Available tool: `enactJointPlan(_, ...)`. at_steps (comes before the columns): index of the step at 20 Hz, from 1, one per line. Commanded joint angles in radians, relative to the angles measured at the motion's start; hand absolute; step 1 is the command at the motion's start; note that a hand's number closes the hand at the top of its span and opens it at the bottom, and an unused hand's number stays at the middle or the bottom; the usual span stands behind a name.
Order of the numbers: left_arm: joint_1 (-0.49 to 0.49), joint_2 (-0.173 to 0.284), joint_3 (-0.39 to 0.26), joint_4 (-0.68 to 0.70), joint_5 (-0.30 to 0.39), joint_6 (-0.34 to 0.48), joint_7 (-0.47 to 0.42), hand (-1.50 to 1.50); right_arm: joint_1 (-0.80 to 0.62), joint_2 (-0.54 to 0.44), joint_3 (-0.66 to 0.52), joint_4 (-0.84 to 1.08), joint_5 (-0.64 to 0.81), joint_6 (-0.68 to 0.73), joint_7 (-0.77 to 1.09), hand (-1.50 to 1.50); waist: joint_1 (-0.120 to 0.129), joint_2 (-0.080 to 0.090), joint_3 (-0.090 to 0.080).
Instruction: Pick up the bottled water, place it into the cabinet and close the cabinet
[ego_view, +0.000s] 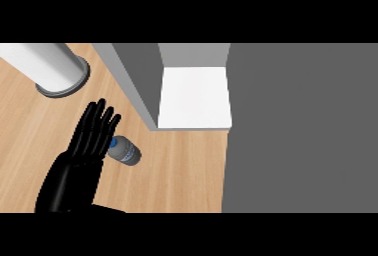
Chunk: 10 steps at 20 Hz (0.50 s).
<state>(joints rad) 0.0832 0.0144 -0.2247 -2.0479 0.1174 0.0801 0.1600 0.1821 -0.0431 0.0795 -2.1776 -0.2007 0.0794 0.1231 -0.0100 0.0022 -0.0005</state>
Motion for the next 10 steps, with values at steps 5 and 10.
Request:
enactJointPlan(5,0.171,0.009,-0.064,-0.101,0.047,0.032,0.068,-1.50,0.198,-0.004,-0.013,-0.095,-0.151,0.074,0.033,-1.50,0.008,-0.005,0.001)
enactJointPlan(10,0.233,0.059,-0.015,-0.169,0.123,-0.031,0.052,-1.50,0.257,0.010,-0.030,-0.034,-0.157,0.138,-0.060,-1.50,0.009,-0.004,0.001)
